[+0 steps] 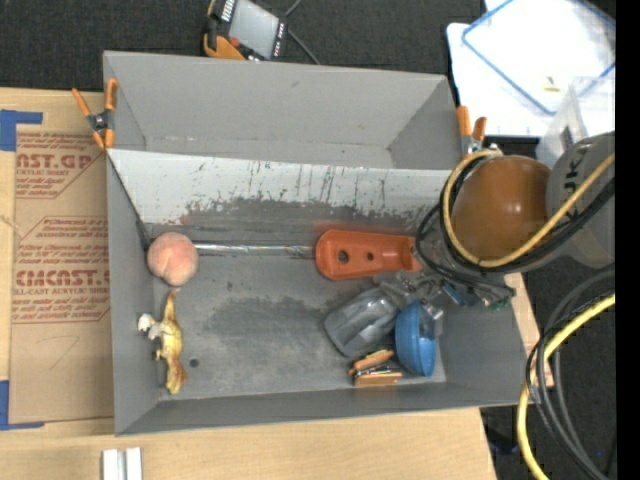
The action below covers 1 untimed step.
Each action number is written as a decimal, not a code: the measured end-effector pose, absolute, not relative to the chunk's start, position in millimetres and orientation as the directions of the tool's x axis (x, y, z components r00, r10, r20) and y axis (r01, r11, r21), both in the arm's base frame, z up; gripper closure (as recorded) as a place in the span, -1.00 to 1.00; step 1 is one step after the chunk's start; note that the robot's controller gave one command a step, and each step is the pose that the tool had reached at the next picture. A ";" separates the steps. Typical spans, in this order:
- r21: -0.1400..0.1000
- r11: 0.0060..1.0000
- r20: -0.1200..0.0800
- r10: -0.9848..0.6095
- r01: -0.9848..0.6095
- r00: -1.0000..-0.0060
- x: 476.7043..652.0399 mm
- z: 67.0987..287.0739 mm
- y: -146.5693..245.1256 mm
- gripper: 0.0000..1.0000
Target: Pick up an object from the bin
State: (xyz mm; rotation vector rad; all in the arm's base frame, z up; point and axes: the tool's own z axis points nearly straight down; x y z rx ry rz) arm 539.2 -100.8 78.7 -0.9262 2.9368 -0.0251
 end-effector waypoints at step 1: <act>-0.061 0.819 -0.083 -0.574 -0.571 -0.814 523.2 80.3 -99.2 1.00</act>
Offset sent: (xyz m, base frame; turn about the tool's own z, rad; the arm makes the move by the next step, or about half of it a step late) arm 0.0200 0.0138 0.1987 -0.0043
